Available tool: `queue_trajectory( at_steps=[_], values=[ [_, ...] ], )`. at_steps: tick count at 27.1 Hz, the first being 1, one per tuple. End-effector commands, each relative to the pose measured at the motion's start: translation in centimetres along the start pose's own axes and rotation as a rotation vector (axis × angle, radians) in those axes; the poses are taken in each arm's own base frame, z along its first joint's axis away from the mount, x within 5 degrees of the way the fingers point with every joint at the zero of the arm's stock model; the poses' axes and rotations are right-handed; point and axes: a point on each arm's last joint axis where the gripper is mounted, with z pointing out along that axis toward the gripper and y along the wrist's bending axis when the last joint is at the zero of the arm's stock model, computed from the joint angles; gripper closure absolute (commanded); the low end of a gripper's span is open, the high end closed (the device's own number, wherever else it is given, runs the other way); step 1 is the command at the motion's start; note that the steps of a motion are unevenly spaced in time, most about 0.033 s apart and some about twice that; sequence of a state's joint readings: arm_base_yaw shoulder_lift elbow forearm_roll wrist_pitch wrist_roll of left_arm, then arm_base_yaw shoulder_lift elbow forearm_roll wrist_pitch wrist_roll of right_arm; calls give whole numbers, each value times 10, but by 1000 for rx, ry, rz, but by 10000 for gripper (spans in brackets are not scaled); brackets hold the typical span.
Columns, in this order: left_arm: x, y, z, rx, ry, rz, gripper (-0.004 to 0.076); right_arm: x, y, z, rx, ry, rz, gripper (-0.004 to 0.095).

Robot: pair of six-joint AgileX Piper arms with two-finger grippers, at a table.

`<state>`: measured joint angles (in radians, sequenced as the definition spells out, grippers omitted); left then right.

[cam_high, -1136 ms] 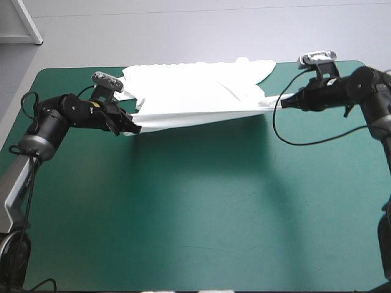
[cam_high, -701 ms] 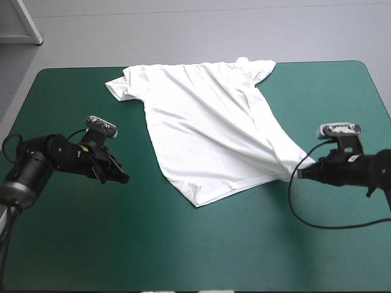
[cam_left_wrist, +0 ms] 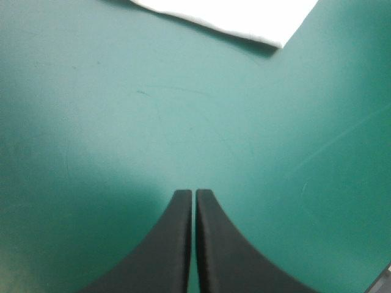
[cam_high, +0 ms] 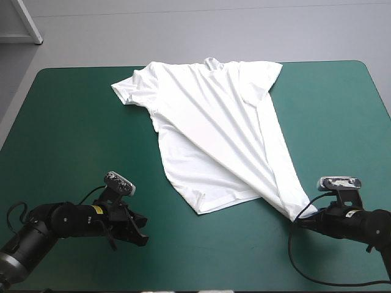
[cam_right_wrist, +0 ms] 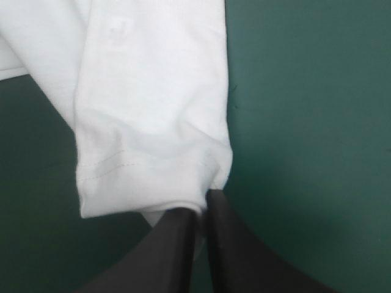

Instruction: Fold the cloth

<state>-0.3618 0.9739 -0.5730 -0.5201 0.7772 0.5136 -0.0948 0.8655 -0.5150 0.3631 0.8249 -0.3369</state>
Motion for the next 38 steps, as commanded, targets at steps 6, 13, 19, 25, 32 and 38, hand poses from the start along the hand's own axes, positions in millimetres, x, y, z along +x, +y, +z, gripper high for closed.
queue_trajectory(
  at_steps=[6, 13, 19, 25, 32, 38],
  values=[
    [-16, -1, -5, -14, -131, -28, 675, -36, -2, -20, 60, -232, -36, 328],
    [-23, 2, -7, -50, -197, -1, 441, -75, -2, -62, 180, -431, -157, 410],
    [-28, -6, -12, -15, -196, 367, 362, -105, 2, -102, 235, -647, -161, 438],
    [-34, -19, 5, 49, -194, 613, 362, -117, 8, -121, 206, -773, -123, 438],
    [-44, -41, 56, 44, -157, 909, 291, -118, 7, -116, 185, -739, -107, 438],
    [-64, -43, 82, -50, -194, 926, 276, -117, 8, -112, 168, -706, -100, 438]
  ],
)
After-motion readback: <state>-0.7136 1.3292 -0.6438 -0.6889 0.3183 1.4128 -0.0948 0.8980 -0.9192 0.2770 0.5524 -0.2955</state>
